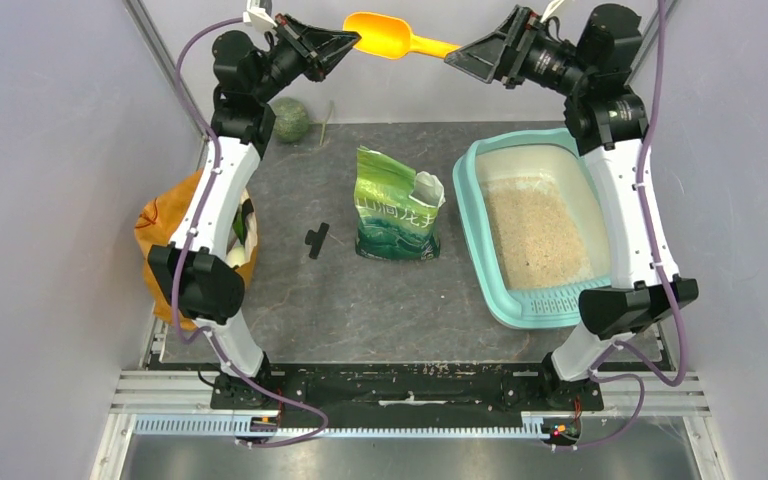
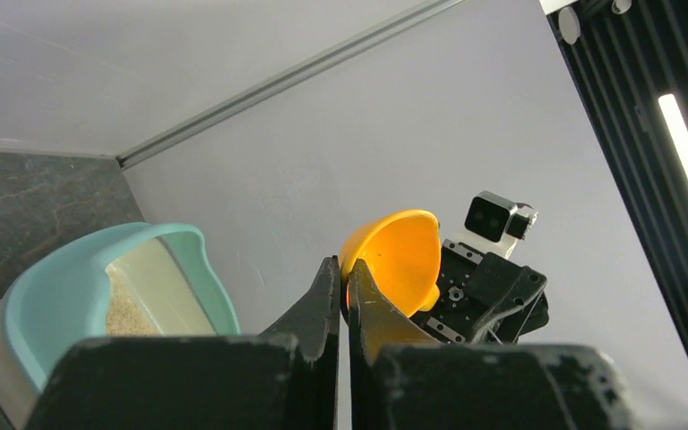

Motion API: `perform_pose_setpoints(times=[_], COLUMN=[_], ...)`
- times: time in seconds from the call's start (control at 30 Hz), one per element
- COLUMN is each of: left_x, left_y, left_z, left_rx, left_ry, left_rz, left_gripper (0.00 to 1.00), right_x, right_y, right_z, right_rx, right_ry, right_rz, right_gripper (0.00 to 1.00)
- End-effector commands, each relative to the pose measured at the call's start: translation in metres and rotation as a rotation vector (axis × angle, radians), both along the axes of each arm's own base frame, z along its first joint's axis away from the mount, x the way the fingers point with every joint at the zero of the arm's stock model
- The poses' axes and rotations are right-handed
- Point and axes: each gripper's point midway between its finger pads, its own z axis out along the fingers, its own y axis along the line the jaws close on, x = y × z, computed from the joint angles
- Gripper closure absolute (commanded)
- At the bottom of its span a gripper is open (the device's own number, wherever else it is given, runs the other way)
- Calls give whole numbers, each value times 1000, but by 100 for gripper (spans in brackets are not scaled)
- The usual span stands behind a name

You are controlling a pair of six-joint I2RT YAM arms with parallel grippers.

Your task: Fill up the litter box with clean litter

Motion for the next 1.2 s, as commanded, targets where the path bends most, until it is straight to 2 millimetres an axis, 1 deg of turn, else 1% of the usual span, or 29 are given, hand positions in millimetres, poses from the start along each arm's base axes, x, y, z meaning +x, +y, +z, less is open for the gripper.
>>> perform_pose_setpoints(times=[0.0, 0.13, 0.27, 0.4, 0.47, 0.63, 0.8, 1.03, 1.17], left_x=[-5, -5, -4, -4, -3, -4, -3, -4, -8], left_y=[0, -7, -8, -9, -9, -10, -8, -8, -11], left_z=[26, 15, 3, -6, -5, -2, -3, 0, -2], left_rx=[-97, -109, -115, -110, -112, -116, -119, -113, -100], left_ry=[-47, -25, -1, 12, 8, -1, 2, -12, -16], left_rz=[-10, -26, -25, -26, -23, -22, -10, -14, -35], left_gripper=[98, 98, 98, 98, 98, 98, 98, 98, 98], right_x=[-11, 2, 11, 12, 11, 13, 10, 4, 2], right_y=[18, 24, 24, 26, 27, 28, 29, 29, 29], right_z=[27, 24, 23, 24, 24, 14, 10, 7, 6], right_rx=[24, 31, 41, 50, 52, 68, 68, 66, 65], right_ry=[-108, -94, -81, -76, -70, -13, 3, 19, 25], right_rz=[61, 53, 31, 33, 35, 31, 38, 50, 52], right_gripper=[5, 16, 20, 24, 27, 28, 33, 46, 48])
